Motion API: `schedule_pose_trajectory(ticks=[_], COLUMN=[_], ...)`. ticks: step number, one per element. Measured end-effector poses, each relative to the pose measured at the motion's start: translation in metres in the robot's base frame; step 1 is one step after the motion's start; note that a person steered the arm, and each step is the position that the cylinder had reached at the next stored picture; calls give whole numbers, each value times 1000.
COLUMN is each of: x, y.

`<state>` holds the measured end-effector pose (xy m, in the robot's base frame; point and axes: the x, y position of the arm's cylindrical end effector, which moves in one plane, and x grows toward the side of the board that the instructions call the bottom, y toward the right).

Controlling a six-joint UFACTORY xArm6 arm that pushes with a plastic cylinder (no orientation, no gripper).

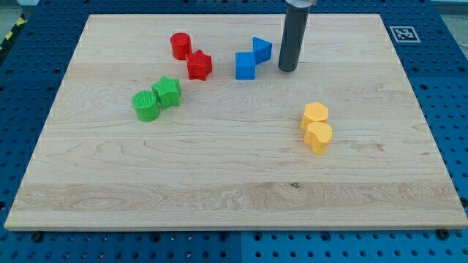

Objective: Move blue triangle slightly up

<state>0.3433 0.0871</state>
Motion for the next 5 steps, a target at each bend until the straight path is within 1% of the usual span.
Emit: schedule_pose_trajectory(ticks=[3,5], x=[-8,-40], y=[-11,-11])
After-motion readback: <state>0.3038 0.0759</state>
